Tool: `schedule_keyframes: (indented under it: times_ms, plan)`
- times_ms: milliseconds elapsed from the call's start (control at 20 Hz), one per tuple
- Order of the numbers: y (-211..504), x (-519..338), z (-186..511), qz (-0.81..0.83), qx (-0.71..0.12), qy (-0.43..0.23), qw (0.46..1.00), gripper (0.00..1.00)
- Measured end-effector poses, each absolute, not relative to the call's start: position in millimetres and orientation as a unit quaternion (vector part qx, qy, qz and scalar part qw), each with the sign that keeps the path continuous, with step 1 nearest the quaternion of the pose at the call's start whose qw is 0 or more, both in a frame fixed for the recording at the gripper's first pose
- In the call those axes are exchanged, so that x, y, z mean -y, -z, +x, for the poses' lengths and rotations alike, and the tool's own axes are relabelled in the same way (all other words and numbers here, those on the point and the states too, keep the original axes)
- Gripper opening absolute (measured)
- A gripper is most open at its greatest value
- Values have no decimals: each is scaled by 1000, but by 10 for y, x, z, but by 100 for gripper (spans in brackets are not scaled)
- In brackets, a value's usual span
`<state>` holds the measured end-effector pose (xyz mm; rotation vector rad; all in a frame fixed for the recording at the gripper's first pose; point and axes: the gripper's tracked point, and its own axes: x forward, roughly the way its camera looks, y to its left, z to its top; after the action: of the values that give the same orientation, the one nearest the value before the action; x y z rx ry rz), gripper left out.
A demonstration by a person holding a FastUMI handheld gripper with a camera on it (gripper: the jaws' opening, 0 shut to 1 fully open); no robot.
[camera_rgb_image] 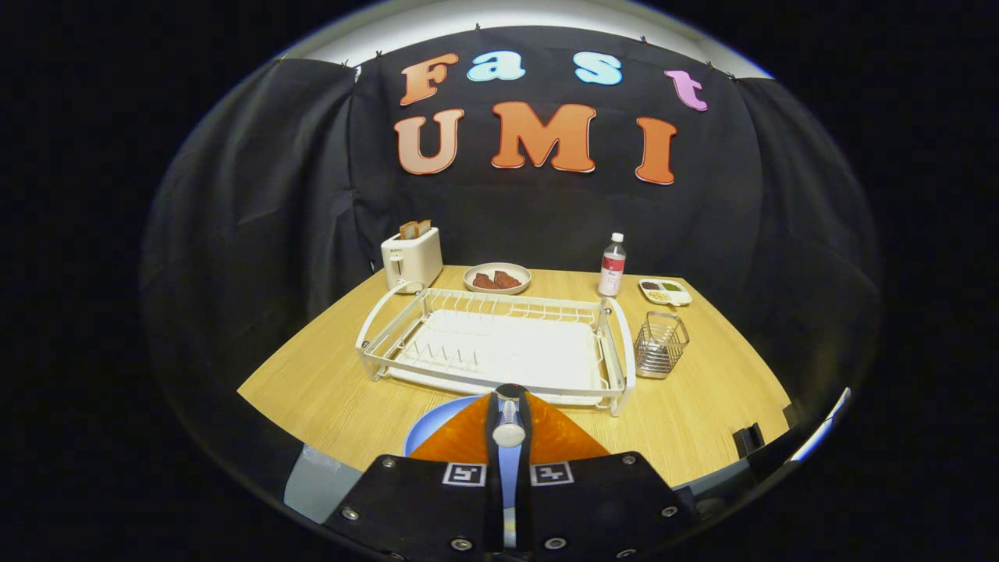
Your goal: Take the plate from the dish rack, then take the spoon from the basket and place it into the plate.
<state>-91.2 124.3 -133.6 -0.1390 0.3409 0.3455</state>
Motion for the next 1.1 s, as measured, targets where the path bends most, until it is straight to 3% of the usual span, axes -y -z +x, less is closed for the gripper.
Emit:
schedule_keyframes:
  times_ms: [700, 850, 1000, 1050, 1100]
  plan:
    - [2061, -1613, -688, -114, -221, -219, 944, 7]
    - [2022, -1556, -697, -108, -226, -207, 946, 21]
    - [1929, -1444, -589, -95, -225, -180, 953, 49]
    - [1875, -1415, -564, -87, -223, -175, 955, 72]
    - [1803, -1365, -533, -80, -220, -166, 958, 79]
